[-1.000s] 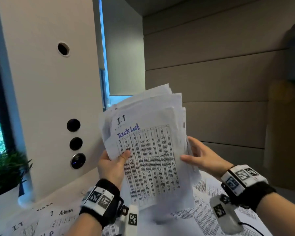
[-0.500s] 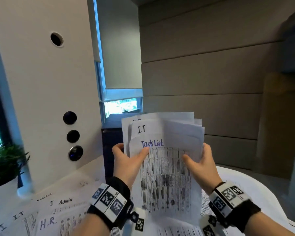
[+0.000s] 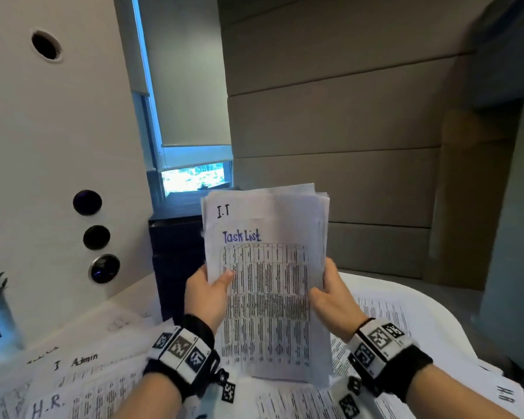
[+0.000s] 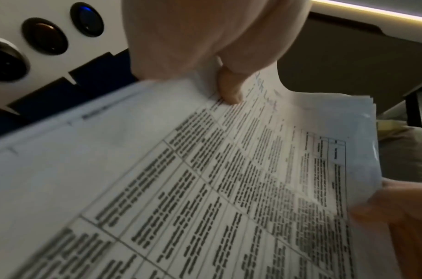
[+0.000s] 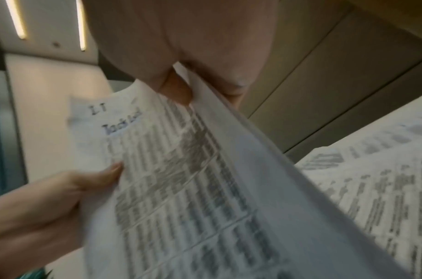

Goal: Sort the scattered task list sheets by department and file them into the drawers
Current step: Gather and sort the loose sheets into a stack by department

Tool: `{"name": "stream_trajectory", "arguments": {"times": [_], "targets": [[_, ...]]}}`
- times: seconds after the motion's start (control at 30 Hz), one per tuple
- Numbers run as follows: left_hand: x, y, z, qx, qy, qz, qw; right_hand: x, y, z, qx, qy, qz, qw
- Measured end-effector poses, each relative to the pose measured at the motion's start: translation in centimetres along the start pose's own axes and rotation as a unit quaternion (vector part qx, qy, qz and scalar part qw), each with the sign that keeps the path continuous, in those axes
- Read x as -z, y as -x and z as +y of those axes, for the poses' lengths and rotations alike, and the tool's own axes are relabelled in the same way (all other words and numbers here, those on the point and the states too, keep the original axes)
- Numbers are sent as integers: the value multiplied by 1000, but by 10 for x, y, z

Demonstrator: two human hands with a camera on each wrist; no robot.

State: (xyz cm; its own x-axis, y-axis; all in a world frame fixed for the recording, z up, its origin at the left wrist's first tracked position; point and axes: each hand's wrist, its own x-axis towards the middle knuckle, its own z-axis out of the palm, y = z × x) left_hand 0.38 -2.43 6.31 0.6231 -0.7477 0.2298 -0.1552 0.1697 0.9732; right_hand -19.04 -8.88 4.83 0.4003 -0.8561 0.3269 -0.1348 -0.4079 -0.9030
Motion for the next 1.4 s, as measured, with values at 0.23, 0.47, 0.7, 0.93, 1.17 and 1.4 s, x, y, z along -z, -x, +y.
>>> {"name": "stream_trajectory", "arguments": {"times": [0.23,0.47,0.7,0.93,1.17,1.4], "targets": [[-35,-38,-15,25,13,74,997,89,-32,77,-229,416,-106,874],[-64,-58,-33,24,1,43,999,125,-33,138,-300,530,-177,773],[-83,-51,-22,13,40,-2,999,156,-20,134,-282,481,-166,813],[-61,-40,-7,3,55,-8,998,158,2,116,-305,538,-254,744],[-66,-29,-8,-1,41,-28,999,164,10,108,-263,526,-171,790],[-78,-16,-2,-10,64,-85,994,200,12,77,-204,448,-48,869]]}}
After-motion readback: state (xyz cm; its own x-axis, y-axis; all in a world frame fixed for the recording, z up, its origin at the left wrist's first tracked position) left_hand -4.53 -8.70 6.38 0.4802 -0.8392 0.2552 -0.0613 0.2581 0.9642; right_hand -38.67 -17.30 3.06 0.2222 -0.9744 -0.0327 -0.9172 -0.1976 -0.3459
